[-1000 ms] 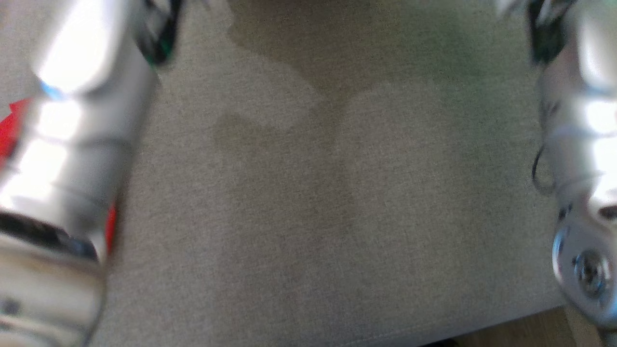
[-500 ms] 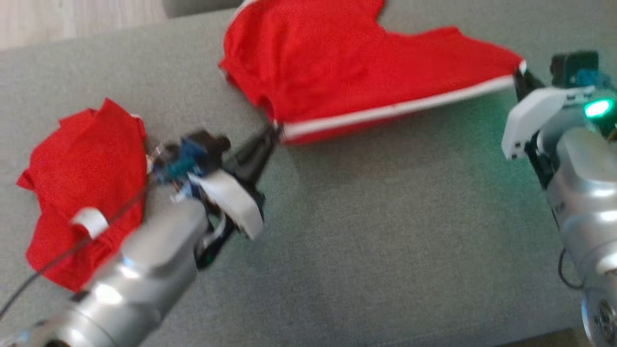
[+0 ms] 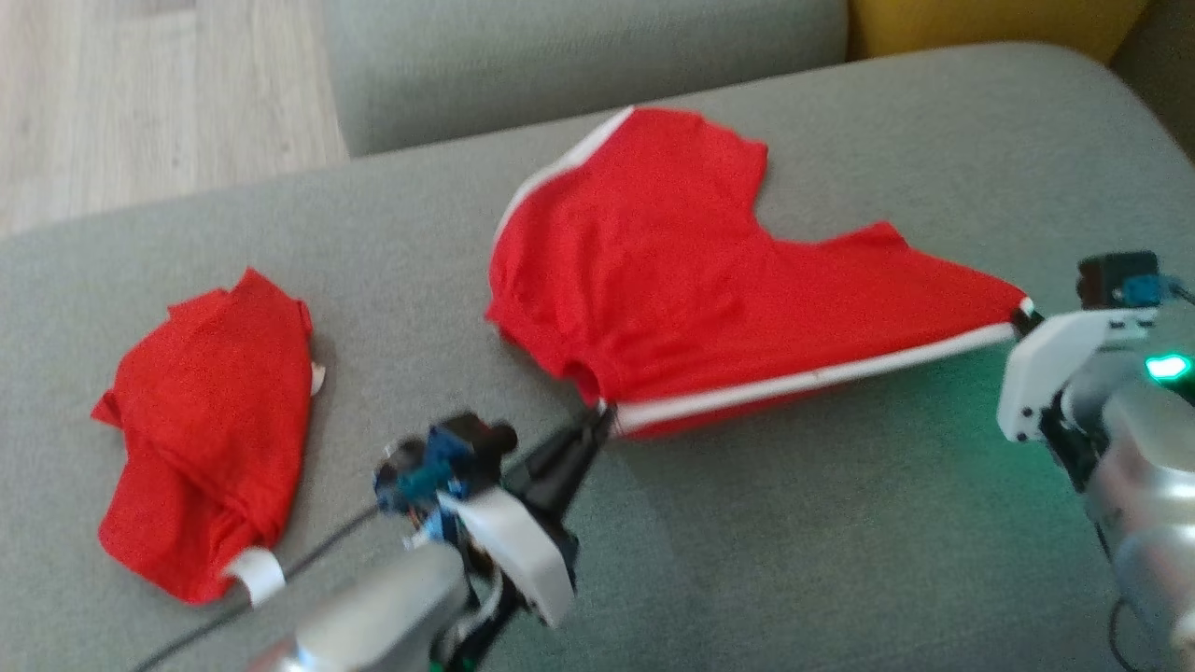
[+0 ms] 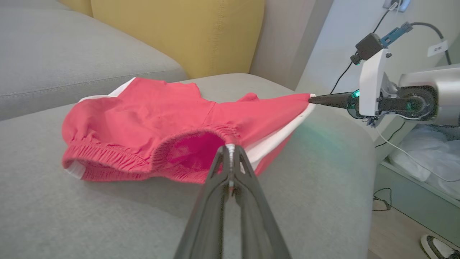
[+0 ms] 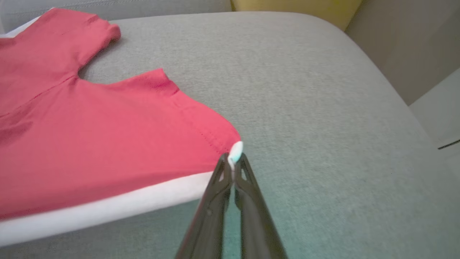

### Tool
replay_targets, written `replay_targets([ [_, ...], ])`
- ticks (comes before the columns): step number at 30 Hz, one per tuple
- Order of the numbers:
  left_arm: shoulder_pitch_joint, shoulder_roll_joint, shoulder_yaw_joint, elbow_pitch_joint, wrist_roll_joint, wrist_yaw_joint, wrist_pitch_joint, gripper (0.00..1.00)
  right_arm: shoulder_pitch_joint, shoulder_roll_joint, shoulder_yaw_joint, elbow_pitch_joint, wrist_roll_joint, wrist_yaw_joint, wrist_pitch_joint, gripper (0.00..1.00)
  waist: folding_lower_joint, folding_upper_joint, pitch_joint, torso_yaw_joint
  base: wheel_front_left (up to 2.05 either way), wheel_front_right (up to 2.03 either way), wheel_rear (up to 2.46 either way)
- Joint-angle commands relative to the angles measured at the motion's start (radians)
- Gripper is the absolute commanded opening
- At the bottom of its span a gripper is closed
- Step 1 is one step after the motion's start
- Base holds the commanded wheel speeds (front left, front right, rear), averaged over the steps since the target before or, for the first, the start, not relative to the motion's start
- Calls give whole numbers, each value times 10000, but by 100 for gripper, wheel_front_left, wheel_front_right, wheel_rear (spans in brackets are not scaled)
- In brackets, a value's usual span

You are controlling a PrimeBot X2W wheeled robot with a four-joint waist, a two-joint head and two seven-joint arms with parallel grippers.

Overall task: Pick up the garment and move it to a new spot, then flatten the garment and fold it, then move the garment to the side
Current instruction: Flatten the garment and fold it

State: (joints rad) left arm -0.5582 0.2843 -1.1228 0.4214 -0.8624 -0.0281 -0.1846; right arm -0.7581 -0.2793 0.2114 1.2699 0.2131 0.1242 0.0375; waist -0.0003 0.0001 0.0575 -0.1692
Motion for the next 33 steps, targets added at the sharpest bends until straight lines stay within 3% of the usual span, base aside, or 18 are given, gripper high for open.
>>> replay_targets([
  [1, -162, 309, 326, -347, -127, 137, 8, 0, -31, -319, 205, -420, 180, 65, -18, 0, 3, -1, -258, -132, 0, 0, 0],
  [9, 470, 475, 157, -1612, -122, 693, 83, 0, 1187, -1202, 320, -2597, 1515, 65, 401, 0, 3, -1, -304, -158, 0, 0, 0],
  [15, 60, 514, 478, -1879, -14, 1045, 0, 0, 1612, -1593, -313, -4591, 1625, 65, 882, 0, 3, -1, 115, 77, 0, 0, 0],
  [25, -1131, 272, 1050, -1450, 19, 1063, -86, 0, 1102, -806, -1725, -6753, 422, 65, 1430, 0, 3, -1, 1135, 923, 0, 0, 0],
  [33, -2095, -177, 1352, -725, -51, 907, -74, 0, -473, -194, -1958, -6406, -433, 65, 1379, 0, 3, -1, 2124, 1680, 0, 0, 0],
])
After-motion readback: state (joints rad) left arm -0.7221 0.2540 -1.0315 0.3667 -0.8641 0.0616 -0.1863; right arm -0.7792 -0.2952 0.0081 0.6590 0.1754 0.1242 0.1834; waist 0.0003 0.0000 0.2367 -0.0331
